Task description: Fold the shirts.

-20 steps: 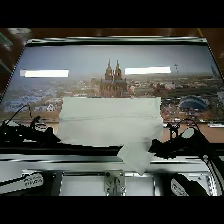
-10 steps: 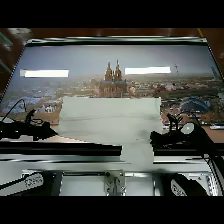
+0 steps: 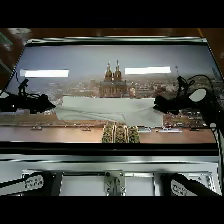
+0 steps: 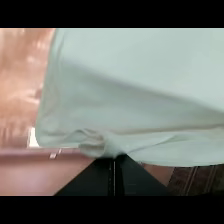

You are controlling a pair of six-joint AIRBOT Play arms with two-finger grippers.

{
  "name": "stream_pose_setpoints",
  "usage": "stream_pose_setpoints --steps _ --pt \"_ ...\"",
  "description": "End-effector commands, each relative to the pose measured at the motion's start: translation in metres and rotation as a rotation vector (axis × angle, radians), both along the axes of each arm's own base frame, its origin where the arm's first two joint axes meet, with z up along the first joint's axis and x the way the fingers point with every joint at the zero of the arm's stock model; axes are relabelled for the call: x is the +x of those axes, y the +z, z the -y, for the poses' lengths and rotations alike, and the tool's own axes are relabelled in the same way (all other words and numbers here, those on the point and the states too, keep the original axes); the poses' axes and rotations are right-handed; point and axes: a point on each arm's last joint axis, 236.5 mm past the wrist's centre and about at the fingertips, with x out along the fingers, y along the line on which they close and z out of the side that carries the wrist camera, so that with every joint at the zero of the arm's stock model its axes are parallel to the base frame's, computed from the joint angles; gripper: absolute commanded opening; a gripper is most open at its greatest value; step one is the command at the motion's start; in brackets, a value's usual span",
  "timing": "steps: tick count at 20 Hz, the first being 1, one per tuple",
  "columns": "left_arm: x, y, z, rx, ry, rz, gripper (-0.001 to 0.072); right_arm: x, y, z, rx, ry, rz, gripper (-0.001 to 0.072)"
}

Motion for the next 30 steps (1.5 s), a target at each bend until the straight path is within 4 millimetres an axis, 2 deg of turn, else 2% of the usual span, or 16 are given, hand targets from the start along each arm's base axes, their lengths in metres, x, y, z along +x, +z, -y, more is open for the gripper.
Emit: stream_pose_setpoints --steps 1,5,9,11,12,13,14,15,16,17,19,21,22,23,25,30 --pt "0.057 0.010 0.003 -0.011 0.056 0.036 0.0032 0.054 -0.011 0.005 -0.004 -0.022 0.021 0.0054" --pt "0.087 -0.023 0.016 -0.031 0.033 -0.020 0.0032 0.091 -0.039 0.013 -0.011 -0.070 0.026 0.0055" --pt "0.079 -0.071 0.032 -0.053 -0.005 -0.130 0.0032 0.088 -0.081 0.015 -0.019 -0.068 -0.048 0.0055" --pt "0.076 -0.078 0.031 -0.056 -0.007 -0.152 0.0033 0.088 -0.086 0.022 -0.061 -0.056 -0.044 0.0056" --pt "0.076 -0.077 0.029 -0.052 -0.007 -0.151 0.0035 0.088 -0.087 0.025 -0.076 -0.052 -0.043 0.0056" --pt "0.076 -0.077 0.028 -0.056 0.008 -0.157 0.0083 0.088 -0.087 0.027 -0.079 -0.052 -0.045 0.0069" --pt "0.076 -0.077 0.025 -0.066 0.035 -0.169 0.0331 0.088 -0.087 0.029 -0.079 -0.059 -0.042 0.0084" --pt "0.077 -0.075 0.023 -0.079 0.062 -0.186 0.0608 0.089 -0.085 0.029 -0.072 -0.059 -0.037 0.0304" --pt "0.075 -0.070 0.020 -0.087 0.056 -0.193 0.0621 0.089 -0.080 0.029 -0.062 -0.033 -0.020 0.0635" --pt "0.075 -0.063 0.016 -0.094 0.049 -0.196 0.0615 0.088 -0.072 0.031 -0.058 -0.006 -0.004 0.0649" --pt "0.075 -0.046 0.007 -0.108 0.034 -0.196 0.0595 0.075 -0.060 0.054 -0.086 0.014 -0.019 0.0649" --pt "0.070 -0.032 0.009 -0.116 -0.005 -0.204 0.0595 0.048 -0.063 0.081 -0.104 0.022 -0.118 0.0649" --pt "0.068 -0.028 0.014 -0.113 -0.022 -0.199 0.0595 0.030 -0.068 0.085 -0.082 0.038 -0.187 0.0677" --pt "0.068 -0.023 0.019 -0.110 -0.036 -0.188 0.0595 0.021 -0.074 0.088 -0.066 0.036 -0.224 0.0677" --pt "0.067 -0.015 0.033 -0.103 -0.068 -0.173 0.0595 0.012 -0.088 0.086 -0.036 0.029 -0.269 0.0677" --pt "0.062 -0.001 0.075 -0.083 -0.177 -0.134 0.0595 0.018 -0.114 0.046 0.135 0.038 -0.300 0.0677"
